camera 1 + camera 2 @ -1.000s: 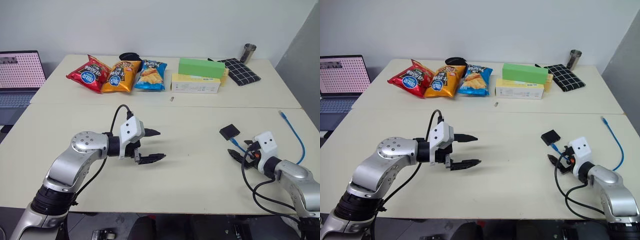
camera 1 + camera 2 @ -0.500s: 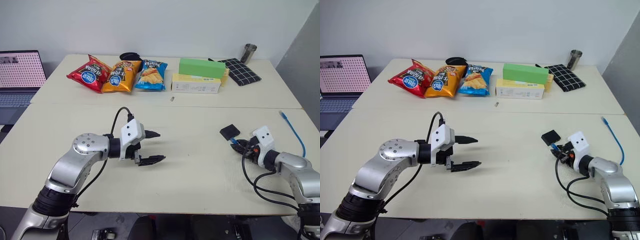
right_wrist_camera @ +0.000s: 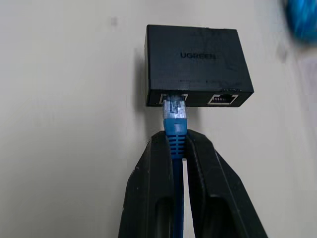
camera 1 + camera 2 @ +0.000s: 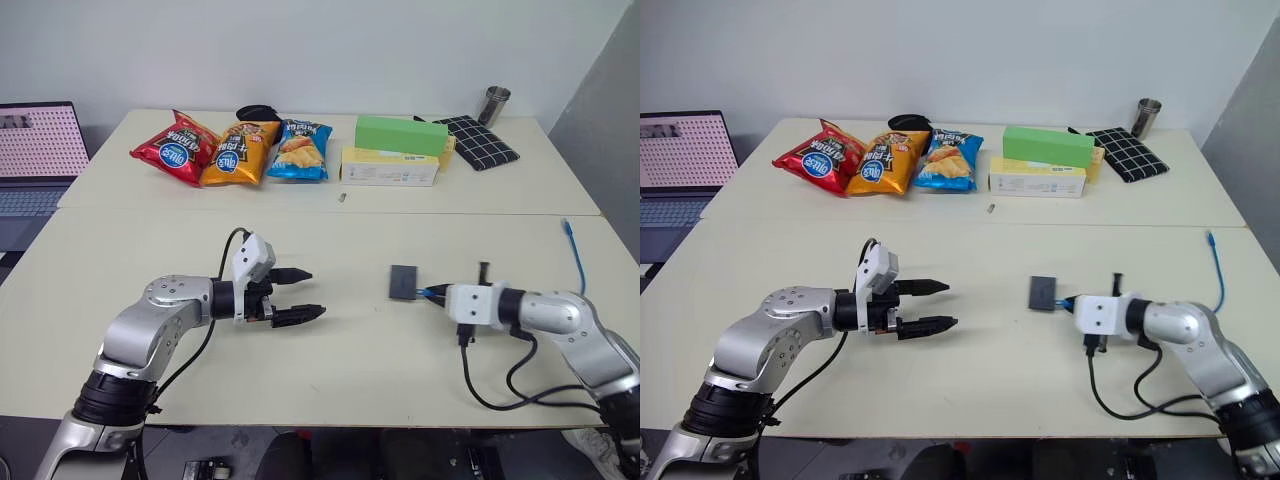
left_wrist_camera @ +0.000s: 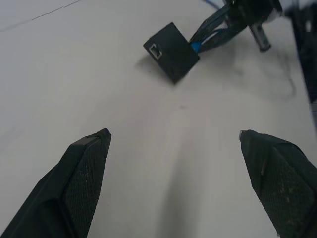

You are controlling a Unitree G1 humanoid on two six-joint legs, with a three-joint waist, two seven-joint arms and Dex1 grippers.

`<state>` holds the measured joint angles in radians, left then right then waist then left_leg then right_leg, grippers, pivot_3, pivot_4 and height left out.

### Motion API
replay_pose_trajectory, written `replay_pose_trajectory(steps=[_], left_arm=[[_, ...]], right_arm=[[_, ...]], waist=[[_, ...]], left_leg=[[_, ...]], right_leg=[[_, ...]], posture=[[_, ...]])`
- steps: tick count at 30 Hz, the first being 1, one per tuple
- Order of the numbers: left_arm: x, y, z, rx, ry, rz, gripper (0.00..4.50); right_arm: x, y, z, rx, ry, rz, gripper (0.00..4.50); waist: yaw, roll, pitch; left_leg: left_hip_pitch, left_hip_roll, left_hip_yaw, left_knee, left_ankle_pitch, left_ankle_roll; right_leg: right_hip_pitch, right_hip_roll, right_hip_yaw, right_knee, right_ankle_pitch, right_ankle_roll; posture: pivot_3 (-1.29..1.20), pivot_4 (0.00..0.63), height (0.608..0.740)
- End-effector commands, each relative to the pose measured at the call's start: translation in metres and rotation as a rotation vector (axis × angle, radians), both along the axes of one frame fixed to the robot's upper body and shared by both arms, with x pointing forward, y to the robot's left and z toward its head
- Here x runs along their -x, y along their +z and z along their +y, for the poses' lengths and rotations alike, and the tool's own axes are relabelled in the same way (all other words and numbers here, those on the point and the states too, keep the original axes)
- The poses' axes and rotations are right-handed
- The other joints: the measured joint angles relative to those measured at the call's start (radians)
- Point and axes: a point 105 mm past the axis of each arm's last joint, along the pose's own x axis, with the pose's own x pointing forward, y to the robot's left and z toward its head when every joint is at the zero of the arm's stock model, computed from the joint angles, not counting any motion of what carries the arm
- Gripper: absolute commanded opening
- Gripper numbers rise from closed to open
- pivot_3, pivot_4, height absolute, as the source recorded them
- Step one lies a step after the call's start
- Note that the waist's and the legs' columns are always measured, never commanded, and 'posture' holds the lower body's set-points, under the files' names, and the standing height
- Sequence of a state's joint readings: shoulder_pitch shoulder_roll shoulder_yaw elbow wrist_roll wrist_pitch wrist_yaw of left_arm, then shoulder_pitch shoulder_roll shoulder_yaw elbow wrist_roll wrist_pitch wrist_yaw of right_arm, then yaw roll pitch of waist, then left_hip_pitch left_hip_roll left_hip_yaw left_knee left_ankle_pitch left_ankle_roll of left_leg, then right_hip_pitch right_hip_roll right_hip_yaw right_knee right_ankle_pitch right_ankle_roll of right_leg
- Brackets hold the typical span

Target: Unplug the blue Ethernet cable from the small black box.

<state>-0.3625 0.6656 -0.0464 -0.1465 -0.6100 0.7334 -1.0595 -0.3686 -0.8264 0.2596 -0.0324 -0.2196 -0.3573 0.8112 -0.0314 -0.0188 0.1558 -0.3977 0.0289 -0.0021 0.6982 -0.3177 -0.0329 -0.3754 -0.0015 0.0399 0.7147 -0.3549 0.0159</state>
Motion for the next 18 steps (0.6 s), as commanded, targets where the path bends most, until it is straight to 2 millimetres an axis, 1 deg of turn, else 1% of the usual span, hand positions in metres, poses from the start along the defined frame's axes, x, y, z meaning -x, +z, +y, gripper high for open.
replay_pose_trajectory(steps=[1, 5, 11, 15, 18], left_arm=[[0.001, 0.017, -0.006, 0.095, -0.021, 0.034, 4.42], [0.0, 0.021, -0.013, 0.162, -0.015, 0.061, 4.42], [-0.01, 0.029, -0.021, 0.248, 0.028, 0.071, 4.42], [-0.015, 0.033, -0.027, 0.293, 0.034, 0.076, 4.42], [-0.012, 0.032, -0.035, 0.301, 0.0, 0.095, 4.42]], right_arm=[[0.001, 0.021, 0.02, -0.023, 0.133, -0.14, 0.09], [0.001, 0.036, 0.036, -0.066, 0.203, -0.208, 0.09], [0.006, 0.041, 0.047, -0.088, 0.256, -0.231, 0.09], [0.008, 0.042, 0.05, -0.097, 0.264, -0.225, 0.09], [0.009, 0.043, 0.055, -0.102, 0.278, -0.226, 0.09]], waist=[[0.001, 0.0, 0.0], [0.003, 0.0, 0.0], [0.001, 0.0, 0.0], [0.001, 0.0, 0.0], [0.001, 0.0, 0.0]], left_leg=[[0.0, 0.0, 0.0, 0.0, 0.0, 0.0], [-0.001, 0.0, 0.0, 0.0, 0.0, 0.0], [0.0, 0.0, 0.0, 0.001, 0.0, 0.0], [0.0, 0.0, 0.0, 0.001, 0.0, 0.0], [0.0, 0.0, 0.0, 0.001, 0.0, 0.0]], right_leg=[[0.0, 0.0, 0.0, 0.0, 0.0, 0.0], [0.0, -0.001, -0.001, 0.0, 0.0, 0.0], [0.0, -0.001, -0.001, 0.0, 0.0, 0.0], [0.0, -0.001, -0.001, 0.0, 0.0, 0.0], [0.0, -0.001, -0.001, 0.0, 0.0, 0.0]], posture=[[0.0, 0.15, 0.74], [0.0, 0.15, 0.74], [0.0, 0.15, 0.74], [0.0, 0.15, 0.74], [0.0, 0.15, 0.74]])
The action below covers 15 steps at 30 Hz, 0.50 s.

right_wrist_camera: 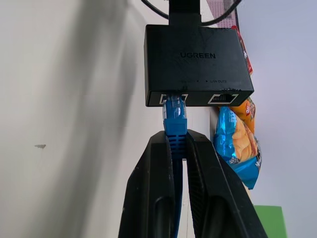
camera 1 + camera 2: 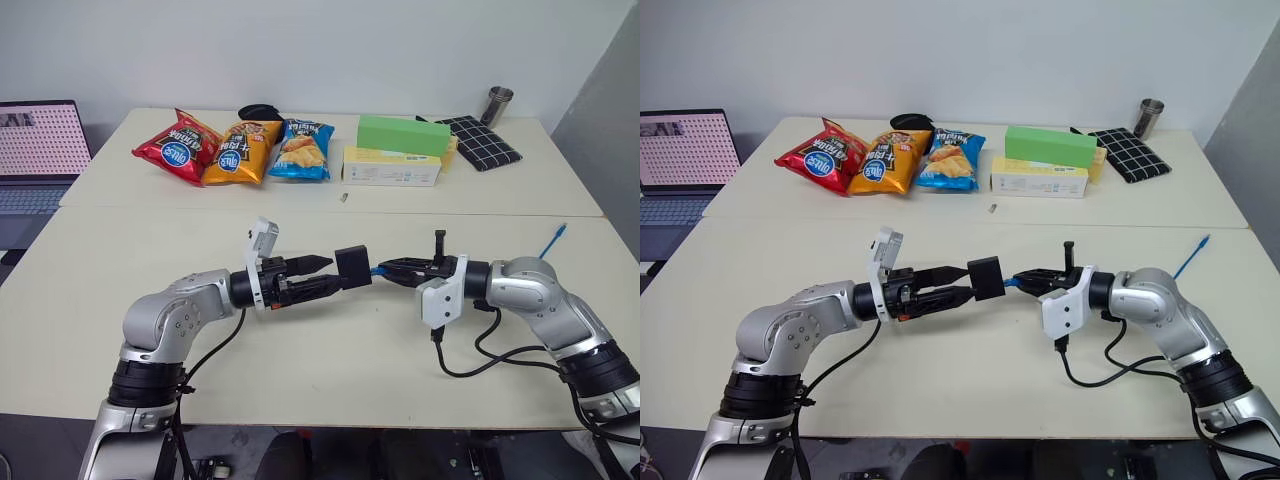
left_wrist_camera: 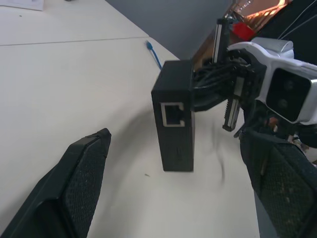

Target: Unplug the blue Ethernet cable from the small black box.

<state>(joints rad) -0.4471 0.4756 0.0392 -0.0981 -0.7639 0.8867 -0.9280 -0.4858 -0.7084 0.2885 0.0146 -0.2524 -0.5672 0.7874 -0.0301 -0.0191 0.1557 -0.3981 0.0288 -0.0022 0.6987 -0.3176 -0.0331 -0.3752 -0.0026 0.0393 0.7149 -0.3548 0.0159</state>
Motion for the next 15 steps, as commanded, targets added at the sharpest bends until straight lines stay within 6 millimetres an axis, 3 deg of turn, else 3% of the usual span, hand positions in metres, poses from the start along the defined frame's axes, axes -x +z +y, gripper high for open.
replay_pose_trajectory(steps=[1, 5, 15], left_arm=[[0.004, 0.009, -0.007, 0.037, -0.05, -0.015, 4.42], [0.004, 0.007, -0.011, 0.043, -0.068, -0.006, 4.42], [0.002, 0.007, -0.009, 0.062, -0.073, 0.012, 2.29]], right_arm=[[0.005, 0.017, 0.011, -0.029, 0.051, -0.048, 0.09], [0.006, 0.018, 0.014, -0.035, 0.059, -0.048, 0.09], [0.008, 0.024, 0.021, -0.062, 0.082, -0.074, 0.09]], waist=[[-0.001, 0.0, 0.0], [-0.001, 0.0, 0.0], [-0.001, 0.0, 0.0]], left_leg=[[0.0, 0.0, 0.0, 0.0, 0.0, 0.0], [0.0, 0.0, 0.0, 0.0, 0.0, 0.0], [0.0, 0.0, 0.0, 0.0, 0.0, 0.0]], right_leg=[[0.0, 0.0, 0.0, 0.0, 0.0, 0.0], [0.0, 0.0, 0.0, 0.0, 0.0, 0.0], [0.0, 0.0, 0.0, 0.0, 0.0, 0.0]], posture=[[0.0, 0.15, 0.74], [0.0, 0.15, 0.74], [0.0, 0.15, 0.74]])
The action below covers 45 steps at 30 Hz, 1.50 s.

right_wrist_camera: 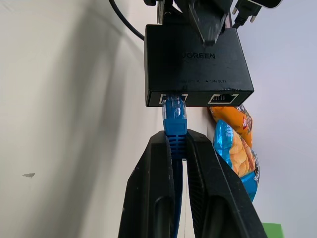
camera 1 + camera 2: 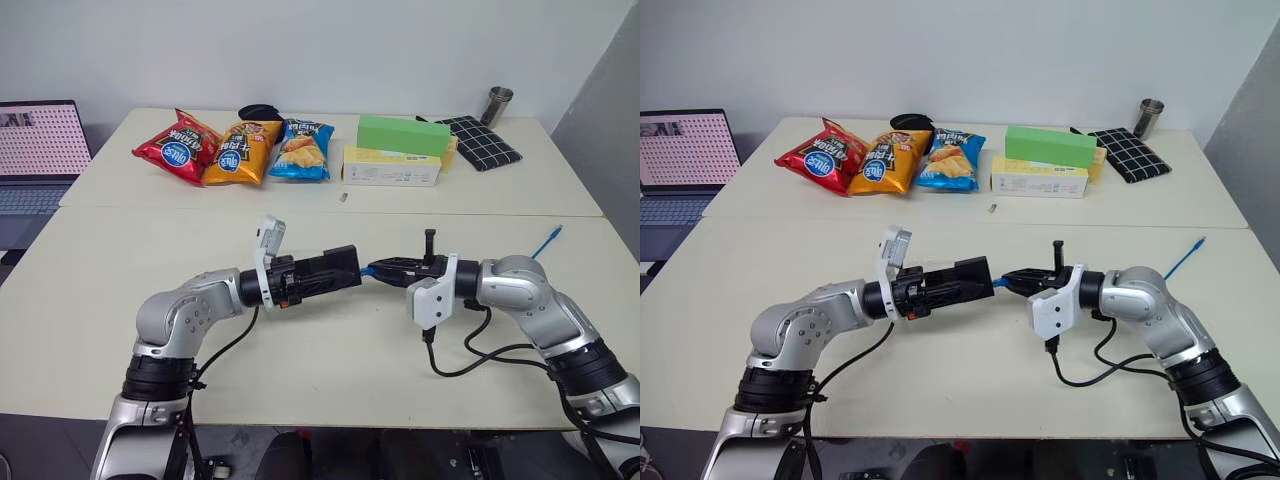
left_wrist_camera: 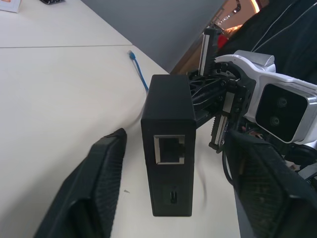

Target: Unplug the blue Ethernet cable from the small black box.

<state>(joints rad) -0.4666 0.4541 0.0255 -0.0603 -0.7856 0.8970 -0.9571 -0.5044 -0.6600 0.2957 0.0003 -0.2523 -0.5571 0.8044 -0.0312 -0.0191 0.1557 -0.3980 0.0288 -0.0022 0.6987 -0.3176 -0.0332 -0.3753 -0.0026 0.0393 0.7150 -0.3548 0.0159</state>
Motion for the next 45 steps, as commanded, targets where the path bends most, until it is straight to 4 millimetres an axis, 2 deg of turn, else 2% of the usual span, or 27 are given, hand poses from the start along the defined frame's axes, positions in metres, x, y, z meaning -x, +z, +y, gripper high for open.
replay_pose_trajectory(steps=[1, 7, 11, 12, 17, 21, 24, 26, 29, 35, 43, 45], left_arm=[[0.001, 0.007, -0.002, 0.018, -0.022, -0.022, 2.07], [0.0, 0.006, -0.002, 0.016, -0.018, -0.023, 0.84], [-0.001, 0.005, -0.001, -0.003, -0.023, -0.037, 0.77], [0.0, 0.004, -0.002, -0.009, -0.028, -0.04, 0.77], [0.0, 0.005, -0.003, -0.03, -0.05, -0.071, 0.77], [0.003, 0.005, -0.004, -0.075, -0.098, -0.135, 0.77], [0.008, 0.01, -0.006, -0.094, -0.153, -0.187, 0.77], [0.015, 0.015, -0.008, -0.122, -0.224, -0.249, 0.77], [0.02, 0.022, -0.009, -0.137, -0.274, -0.31, 0.77], [0.027, 0.025, -0.011, -0.149, -0.313, -0.355, 0.77], [0.03, 0.024, -0.01, -0.156, -0.311, -0.372, 0.77], [0.031, 0.023, -0.01, -0.157, -0.308, -0.371, 0.77]], right_arm=[[0.006, 0.019, 0.008, -0.037, 0.046, -0.072, 0.09], [0.008, 0.018, 0.01, -0.028, 0.06, -0.075, 0.09], [0.013, 0.011, 0.01, 0.019, 0.082, -0.063, 0.09], [0.014, 0.01, 0.009, 0.026, 0.085, -0.052, 0.79], [0.02, 0.016, 0.001, 0.042, 0.07, 0.041, 1.91], [0.034, 0.025, -0.002, -0.029, 0.02, 0.304, 2.83], [0.045, 0.035, 0.0, -0.16, -0.024, 0.605, 2.85], [0.045, 0.04, 0.004, -0.279, -0.055, 0.808, 2.85], [0.043, 0.037, 0.005, -0.347, -0.1, 0.984, 2.85], [0.037, 0.028, 0.0, -0.361, -0.169, 1.146, 2.85], [0.032, 0.025, 0.001, -0.364, -0.171, 1.237, 2.85], [0.031, 0.024, 0.0, -0.349, -0.174, 1.241, 2.49]], waist=[[0.0, 0.0, 0.0], [0.0, 0.0, 0.0], [0.0, 0.0, 0.0], [0.0, 0.0, 0.0], [0.001, 0.0, 0.0], [0.003, 0.0, 0.0], [0.002, 0.0, 0.0], [0.002, 0.0, 0.0], [0.002, 0.0, 0.0], [0.002, 0.0, 0.0], [0.002, 0.0, 0.0], [0.002, 0.0, 0.0]], left_leg=[[0.0, 0.0, 0.0, 0.0, 0.0, 0.0], [0.0, 0.0, 0.0, 0.0, 0.0, 0.0], [0.0, 0.0, 0.0, 0.0, 0.0, 0.0], [0.0, 0.0, 0.0, 0.0, 0.0, 0.0], [0.0, 0.0, 0.0, 0.0, 0.0, 0.0], [0.0, 0.0, -0.001, 0.0, 0.0, 0.0], [0.0, 0.0, -0.002, 0.0, 0.0, 0.0], [-0.001, 0.0, -0.002, 0.0, 0.0, 0.0], [-0.001, 0.0, -0.004, 0.0, 0.0, 0.0], [-0.001, -0.001, -0.004, 0.0, 0.0, 0.0], [-0.002, -0.001, -0.004, 0.0, 0.0, 0.001], [-0.002, -0.001, -0.004, 0.0, 0.0, 0.001]], right_leg=[[0.0, 0.0, 0.0, 0.0, 0.0, 0.0], [0.0, 0.0, 0.0, 0.0, 0.0, 0.0], [0.0, 0.0, 0.0, 0.0, 0.0, 0.0], [0.0, 0.0, 0.0, 0.0, 0.0, 0.0], [0.0, 0.0, 0.0, 0.0, 0.0, 0.0], [0.0, 0.0, -0.001, -0.001, 0.0, 0.0], [0.001, 0.0, -0.001, -0.001, 0.0, 0.0], [0.001, 0.0, -0.001, 0.0, 0.0, 0.0], [0.001, 0.0, -0.002, -0.001, 0.0, 0.0], [0.001, 0.0, -0.002, -0.002, 0.0, 0.0], [0.001, 0.0, -0.002, -0.001, 0.0, 0.0], [0.001, 0.0, -0.003, -0.002, 0.0, 0.0]], posture=[[0.0, 0.15, 0.74], [0.0, 0.15, 0.74], [0.0, 0.15, 0.74], [0.0, 0.15, 0.74], [0.0, 0.15, 0.74], [0.0, 0.15, 0.74], [0.0, 0.15, 0.74], [0.0, 0.15, 0.74], [0.0, 0.15, 0.74], [0.0, 0.15, 0.74], [0.0, 0.15, 0.74], [0.0, 0.15, 0.74]])
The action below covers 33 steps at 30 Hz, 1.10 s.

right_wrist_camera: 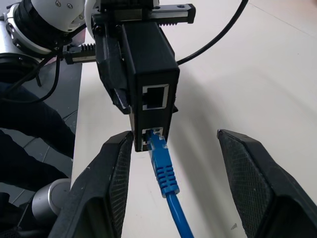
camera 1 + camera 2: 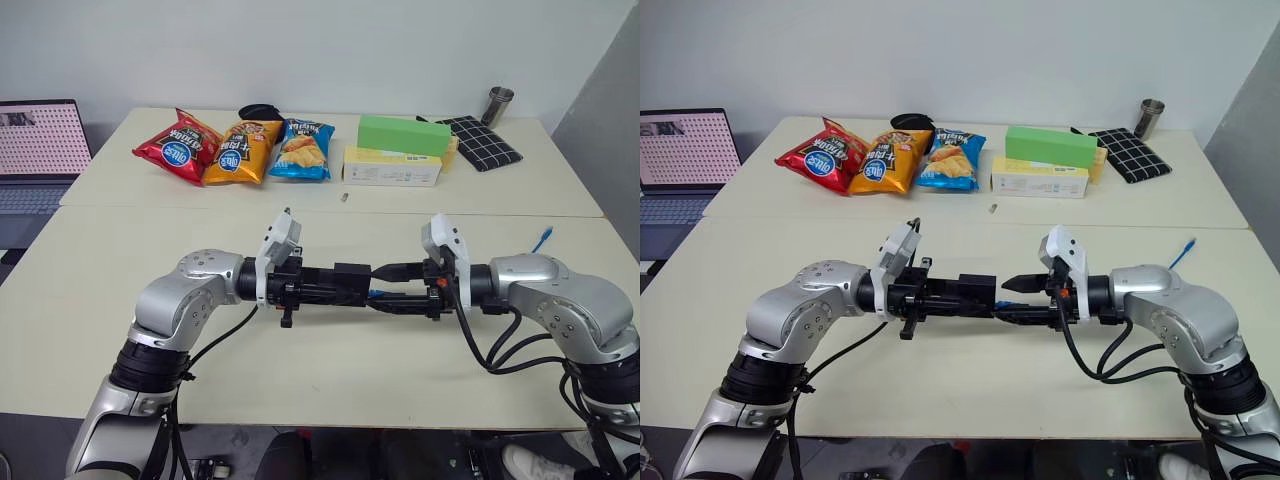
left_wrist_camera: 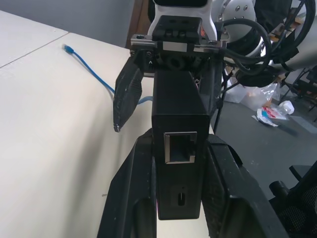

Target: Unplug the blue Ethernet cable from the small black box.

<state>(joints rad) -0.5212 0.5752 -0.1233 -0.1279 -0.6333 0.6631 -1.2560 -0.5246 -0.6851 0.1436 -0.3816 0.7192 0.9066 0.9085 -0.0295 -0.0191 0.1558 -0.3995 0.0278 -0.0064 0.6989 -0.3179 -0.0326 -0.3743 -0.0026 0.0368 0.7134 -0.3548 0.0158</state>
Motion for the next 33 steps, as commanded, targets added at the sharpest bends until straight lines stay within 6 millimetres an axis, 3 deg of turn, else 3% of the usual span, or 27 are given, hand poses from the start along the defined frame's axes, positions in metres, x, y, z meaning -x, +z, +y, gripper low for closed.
replay_pose_trajectory(steps=[1, 11, 33], left_arm=[[0.005, 0.007, 0.0, 0.002, -0.016, -0.054, 0.77], [0.005, 0.007, 0.0, 0.009, -0.021, -0.052, 0.77], [0.01, -0.001, 0.002, -0.035, -0.052, -0.064, 0.77]], right_arm=[[0.0, 0.006, -0.001, 0.003, 0.028, -0.018, 2.3], [0.006, 0.0, -0.001, 0.03, 0.068, 0.0, 0.05], [0.005, -0.004, -0.008, 0.066, 0.081, 0.02, 0.01]], waist=[[0.0, 0.0, 0.0], [0.0, 0.0, 0.0], [0.0, 0.0, 0.0]], left_leg=[[0.0, 0.0, 0.0, 0.0, 0.0, 0.0], [0.0, 0.0, 0.0, 0.0, 0.0, 0.0], [0.0, 0.0, 0.0, 0.0, 0.0, 0.0]], right_leg=[[0.0, 0.0, 0.0, 0.0, 0.0, 0.0], [0.0, 0.0, 0.0, 0.0, 0.0, 0.0], [0.0, 0.0, 0.0, 0.0, 0.0, 0.0]], posture=[[0.0, 0.15, 0.74], [0.0, 0.15, 0.74], [0.0, 0.15, 0.74]])
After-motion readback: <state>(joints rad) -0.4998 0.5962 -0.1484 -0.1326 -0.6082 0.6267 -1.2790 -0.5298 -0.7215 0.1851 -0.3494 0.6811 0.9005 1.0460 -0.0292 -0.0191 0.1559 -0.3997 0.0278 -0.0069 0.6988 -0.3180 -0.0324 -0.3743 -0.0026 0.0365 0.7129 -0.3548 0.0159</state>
